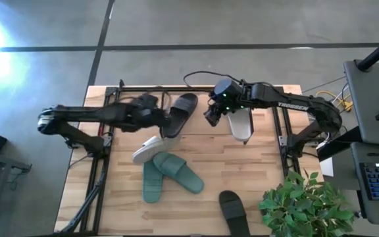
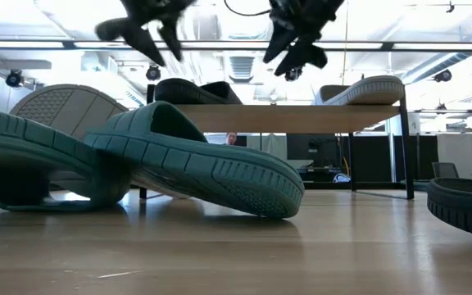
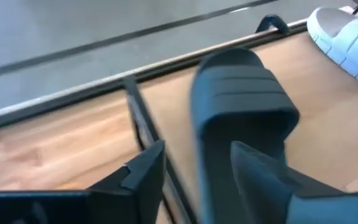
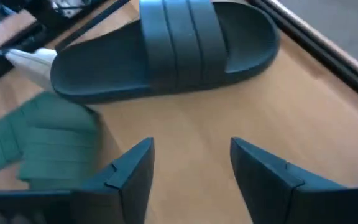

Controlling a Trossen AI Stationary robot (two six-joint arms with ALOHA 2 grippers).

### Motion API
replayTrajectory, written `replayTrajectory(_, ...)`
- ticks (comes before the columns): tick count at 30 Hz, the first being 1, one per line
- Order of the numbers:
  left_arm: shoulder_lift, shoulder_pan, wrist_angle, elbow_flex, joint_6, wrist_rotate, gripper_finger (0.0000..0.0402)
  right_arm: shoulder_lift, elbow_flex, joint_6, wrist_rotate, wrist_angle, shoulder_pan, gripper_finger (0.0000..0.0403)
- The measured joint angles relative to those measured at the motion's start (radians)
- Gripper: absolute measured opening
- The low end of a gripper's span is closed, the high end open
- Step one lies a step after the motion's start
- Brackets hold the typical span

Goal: Pick and place slides into the shelf
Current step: Put the left black slide on the shelf

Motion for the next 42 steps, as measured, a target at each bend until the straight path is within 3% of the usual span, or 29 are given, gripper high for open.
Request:
replayTrajectory(10,-0.22,0.0,0.0,-0.169,0.024,0.006,0.0009,0.194,0.025,-0.095,0.006,0.074,-0.026,0.0017)
replayTrajectory(17,-0.266,-0.003,0.01,-0.223,0.031,0.009,0.0019,0.3,0.108,-0.133,0.107,0.087,-0.028,0.0013)
replayTrajectory(26,-0.258,-0.003,0.01,-0.239,0.073,0.009,0.002,0.426,0.303,-0.176,0.104,0.124,-0.035,0.0013)
replayTrajectory(30,-0.257,-0.003,0.005,-0.24,0.084,0.012,0.002,0.529,0.453,-0.202,0.09,0.016,-0.035,0.0013)
replayTrajectory(34,-0.267,-0.003,0.0,-0.258,0.085,0.034,0.002,0.613,0.606,-0.232,0.086,-0.198,-0.034,0.0013)
replayTrajectory(42,-0.317,-0.003,0.003,-0.346,0.074,0.062,0.002,0.612,0.717,-0.259,-0.037,-0.436,-0.011,0.0013)
